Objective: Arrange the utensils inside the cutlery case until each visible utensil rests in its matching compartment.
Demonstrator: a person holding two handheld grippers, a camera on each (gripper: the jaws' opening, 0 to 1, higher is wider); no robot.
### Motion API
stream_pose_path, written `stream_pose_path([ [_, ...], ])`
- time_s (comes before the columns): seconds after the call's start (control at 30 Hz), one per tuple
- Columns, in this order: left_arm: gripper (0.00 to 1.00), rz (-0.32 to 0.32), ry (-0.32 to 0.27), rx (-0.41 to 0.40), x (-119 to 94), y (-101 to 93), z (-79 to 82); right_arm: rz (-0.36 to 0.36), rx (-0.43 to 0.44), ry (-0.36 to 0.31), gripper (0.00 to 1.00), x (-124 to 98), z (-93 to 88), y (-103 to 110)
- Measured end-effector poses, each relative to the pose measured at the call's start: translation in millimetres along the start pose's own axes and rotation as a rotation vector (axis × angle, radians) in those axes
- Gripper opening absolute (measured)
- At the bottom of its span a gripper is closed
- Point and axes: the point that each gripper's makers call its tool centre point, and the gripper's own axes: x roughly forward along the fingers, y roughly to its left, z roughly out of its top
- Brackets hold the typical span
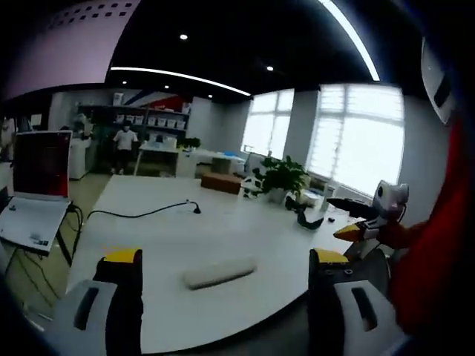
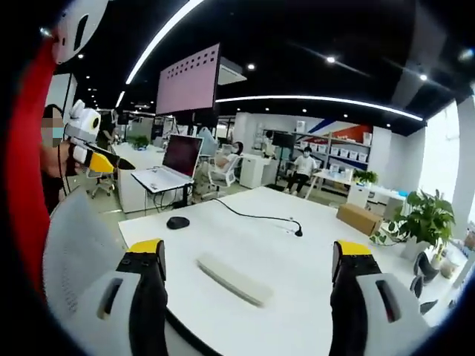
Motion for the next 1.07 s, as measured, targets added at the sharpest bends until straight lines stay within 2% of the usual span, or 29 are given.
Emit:
stream_pose_path([
  [0.07, 0.94, 0.010, -0.001, 0.009, -1.6, -1.0, 0.7, 0.008, 0.032, 0.007, 0.91, 0.8, -2.4, 1.5],
  [0.2, 0.98, -0.001, -0.027, 0.023, -1.6, -6.1, 1.2, -0.007, -0.016, 0.024, 0.99, 6.3, -12.4, 0.9],
  [0.27, 1.00, -0.017, 0.001, 0.028, 0.2, -7.4, -4.6, 0.000, 0.011, 0.022, 0.97, 4.9, -11.3, 2.7],
  [0.33, 1.00, -0.024, 0.001, 0.015, -0.6, -6.8, -4.9, 0.008, 0.032, -0.016, 0.96, 1.6, -3.0, 4.1],
  [0.4, 1.00, -0.032, 0.003, 0.009, -0.6, -7.0, -6.0, 0.013, 0.037, -0.009, 0.96, -0.3, -2.5, 4.2],
  [0.47, 1.00, -0.038, 0.014, 0.021, 2.4, -7.0, -11.1, 0.011, 0.065, -0.010, 0.90, -0.8, -3.8, 4.1],
  [0.5, 0.99, -0.040, 0.029, 0.037, 4.6, -7.1, -15.4, 0.017, 0.080, 0.010, 0.83, -0.6, -8.3, 5.6],
  [0.53, 0.99, -0.035, 0.036, 0.065, 7.6, -6.5, -18.4, 0.020, 0.087, 0.037, 0.72, -1.1, -13.3, 7.5],
  [0.57, 1.00, -0.034, 0.037, 0.084, 9.9, -7.0, -19.3, 0.031, 0.089, 0.050, 0.67, -0.4, -15.9, 11.1],
  [0.6, 1.00, -0.031, 0.034, 0.104, 11.7, -8.1, -18.0, 0.047, 0.081, 0.071, 0.67, 0.9, -18.6, 16.4],
  [0.63, 1.00, -0.025, 0.030, 0.103, 11.6, -8.5, -16.7, 0.036, 0.062, 0.075, 0.73, 0.7, -17.9, 17.1],
  [0.7, 1.00, -0.030, 0.016, 0.091, 11.1, -9.5, -13.9, 0.034, 0.023, -0.018, 0.82, -1.7, -1.2, 20.7],
  [0.73, 1.00, -0.045, 0.018, 0.091, 10.8, -11.5, -14.5, 0.027, 0.029, -0.010, 0.86, -4.4, -2.7, 20.3],
  [0.83, 1.00, -0.039, 0.034, 0.118, 7.3, -6.1, -18.8, 0.023, 0.043, 0.015, 0.84, -6.7, -7.8, 20.3],
  [0.9, 1.00, -0.032, 0.034, 0.106, 3.8, -2.4, -19.3, 0.025, 0.042, 0.019, 0.84, -7.1, -10.5, 20.9],
  [0.97, 1.00, -0.029, 0.038, 0.080, 1.6, 0.3, -21.1, 0.019, 0.041, 0.059, 0.79, -7.5, -19.1, 20.1],
  [1.0, 1.00, -0.027, 0.042, 0.079, 1.4, 1.2, -22.3, 0.017, 0.042, 0.064, 0.76, -7.3, -20.1, 19.9],
  [1.07, 0.99, -0.017, 0.063, 0.101, 1.0, 4.1, -27.4, 0.010, 0.046, 0.062, 0.77, -6.9, -20.6, 20.2],
])
